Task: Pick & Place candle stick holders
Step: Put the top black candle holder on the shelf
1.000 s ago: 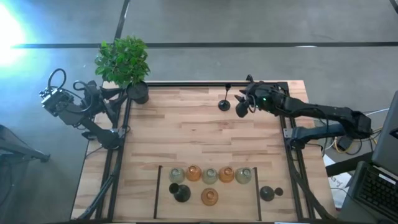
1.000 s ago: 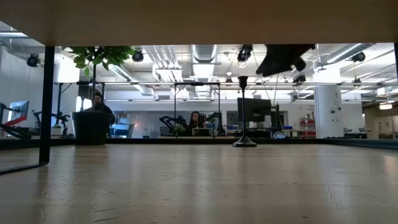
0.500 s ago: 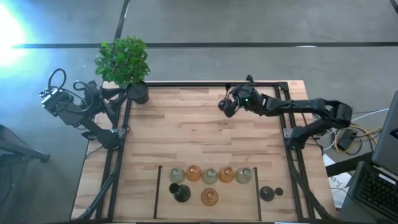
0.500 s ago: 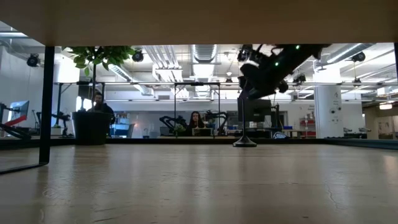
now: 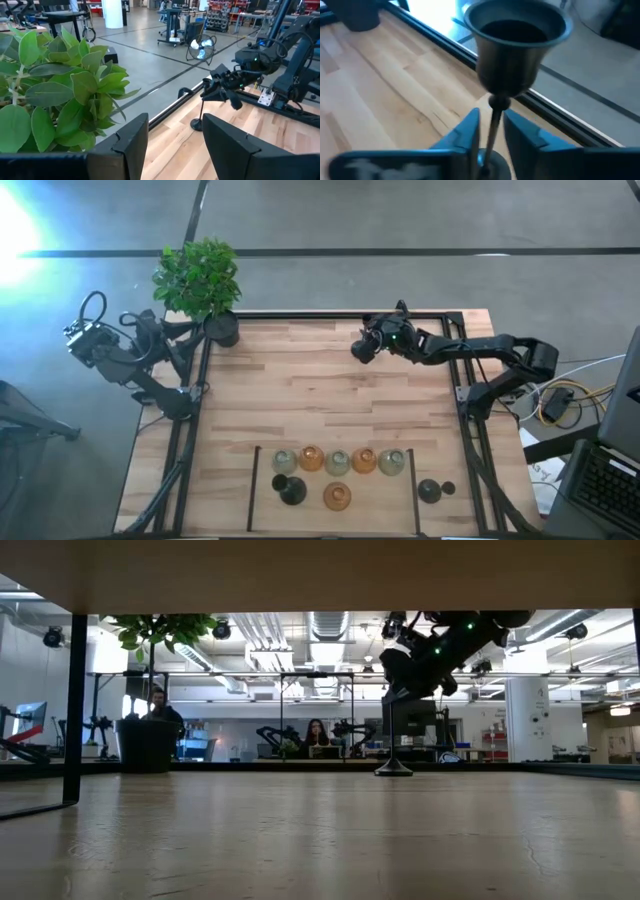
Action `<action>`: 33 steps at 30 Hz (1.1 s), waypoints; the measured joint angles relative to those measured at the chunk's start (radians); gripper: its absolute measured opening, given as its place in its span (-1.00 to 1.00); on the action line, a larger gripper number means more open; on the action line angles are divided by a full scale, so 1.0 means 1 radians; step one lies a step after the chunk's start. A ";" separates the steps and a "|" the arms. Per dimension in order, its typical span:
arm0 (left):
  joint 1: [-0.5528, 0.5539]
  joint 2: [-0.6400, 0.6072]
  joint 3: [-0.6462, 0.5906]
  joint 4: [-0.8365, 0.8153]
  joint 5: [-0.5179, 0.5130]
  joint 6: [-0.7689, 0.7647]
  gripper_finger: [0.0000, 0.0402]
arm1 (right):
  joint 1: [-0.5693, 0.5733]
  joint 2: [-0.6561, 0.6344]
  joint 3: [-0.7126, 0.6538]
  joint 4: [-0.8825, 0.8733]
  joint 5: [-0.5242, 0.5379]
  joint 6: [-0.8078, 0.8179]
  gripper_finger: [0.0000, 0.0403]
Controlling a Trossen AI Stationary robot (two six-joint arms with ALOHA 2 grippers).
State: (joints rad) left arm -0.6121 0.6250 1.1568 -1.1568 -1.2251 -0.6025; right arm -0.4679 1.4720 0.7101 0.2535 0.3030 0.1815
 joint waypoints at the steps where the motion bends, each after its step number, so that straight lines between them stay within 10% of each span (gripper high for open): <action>1: 0.000 0.000 0.000 -0.005 -0.002 0.000 -0.05 | -0.001 -0.002 0.000 0.001 -0.011 -0.004 -0.66; 10: 0.000 0.000 0.000 -0.026 -0.026 0.000 -0.05 | -0.006 -0.093 0.020 -0.004 -0.016 0.024 -0.94; 16: 0.000 0.000 0.000 -0.026 -0.027 0.000 -0.05 | 0.059 -0.296 0.189 -0.322 0.090 -0.033 -0.95; 26: 0.000 0.000 0.000 -0.026 -0.031 0.030 -0.05 | 0.459 -0.406 0.614 -0.942 0.337 0.126 -0.95; 33: 0.000 0.000 0.000 -0.026 -0.031 0.025 -0.05 | 0.803 -0.281 0.874 -1.042 0.563 0.224 -0.96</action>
State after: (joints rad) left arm -0.6117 0.6250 1.1568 -1.1824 -1.2556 -0.5771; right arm 0.3347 1.1912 1.5842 -0.7887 0.8660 0.4058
